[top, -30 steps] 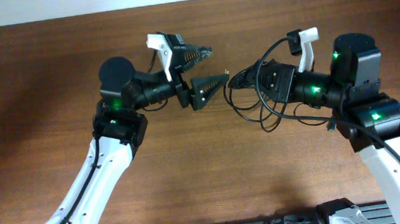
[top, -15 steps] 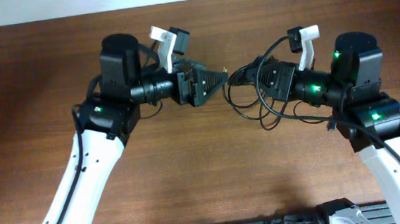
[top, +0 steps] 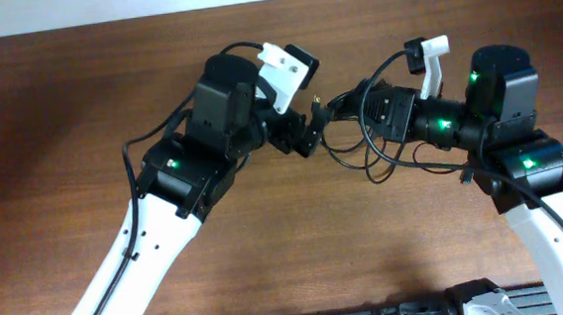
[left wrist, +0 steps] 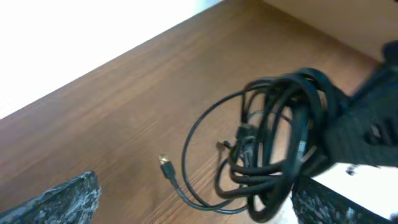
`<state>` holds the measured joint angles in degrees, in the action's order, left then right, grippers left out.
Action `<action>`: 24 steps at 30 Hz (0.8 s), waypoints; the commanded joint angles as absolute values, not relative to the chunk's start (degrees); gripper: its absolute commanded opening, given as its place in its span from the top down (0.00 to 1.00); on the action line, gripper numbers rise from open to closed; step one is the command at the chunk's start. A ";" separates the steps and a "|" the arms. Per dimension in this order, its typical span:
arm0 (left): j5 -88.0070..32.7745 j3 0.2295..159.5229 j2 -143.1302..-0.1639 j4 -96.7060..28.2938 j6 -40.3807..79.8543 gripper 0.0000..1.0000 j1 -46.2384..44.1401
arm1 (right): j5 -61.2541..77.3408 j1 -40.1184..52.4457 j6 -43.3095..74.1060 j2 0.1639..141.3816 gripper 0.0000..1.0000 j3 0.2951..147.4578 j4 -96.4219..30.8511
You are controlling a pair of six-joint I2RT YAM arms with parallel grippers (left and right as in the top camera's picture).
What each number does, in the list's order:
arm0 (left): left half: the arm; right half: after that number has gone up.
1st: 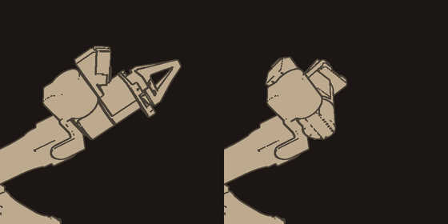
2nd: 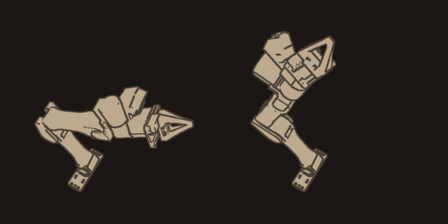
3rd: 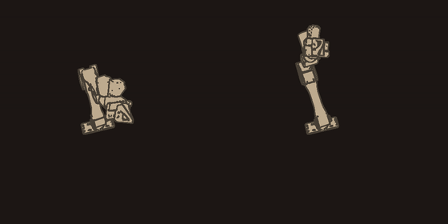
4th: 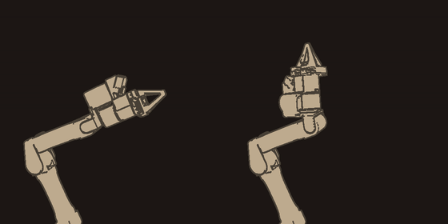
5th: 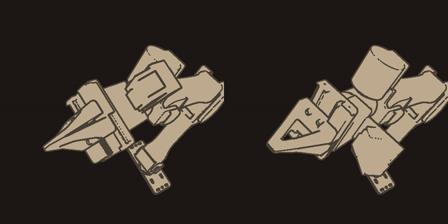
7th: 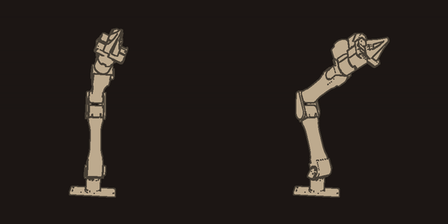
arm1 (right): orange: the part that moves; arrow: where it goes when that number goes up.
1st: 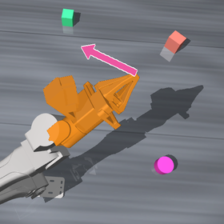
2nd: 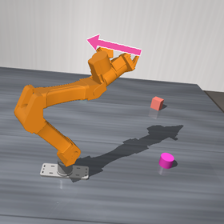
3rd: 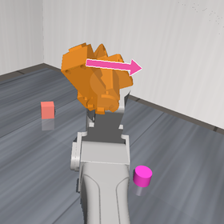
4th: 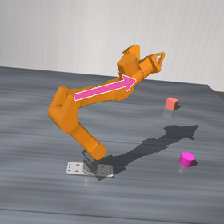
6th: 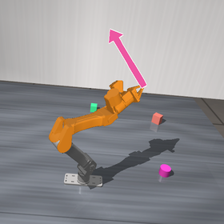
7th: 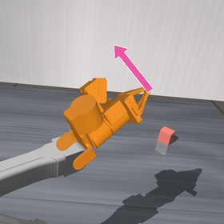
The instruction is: Untangle cables
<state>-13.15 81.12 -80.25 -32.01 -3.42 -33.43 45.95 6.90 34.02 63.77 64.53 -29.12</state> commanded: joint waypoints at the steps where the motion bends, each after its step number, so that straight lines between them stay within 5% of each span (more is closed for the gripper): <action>1: -8.54 82.13 -79.44 -31.77 -0.40 0.01 -33.61 | 47.20 6.72 32.75 63.46 0.96 64.69 -28.75; 11: -19.33 82.13 -79.44 -30.72 -5.80 0.01 -33.61 | 47.40 6.72 32.73 63.46 0.96 64.69 -28.73; 24: -17.63 82.13 -79.44 -30.72 -1.96 0.01 -33.15 | 50.59 6.70 30.20 63.48 0.96 64.69 -27.62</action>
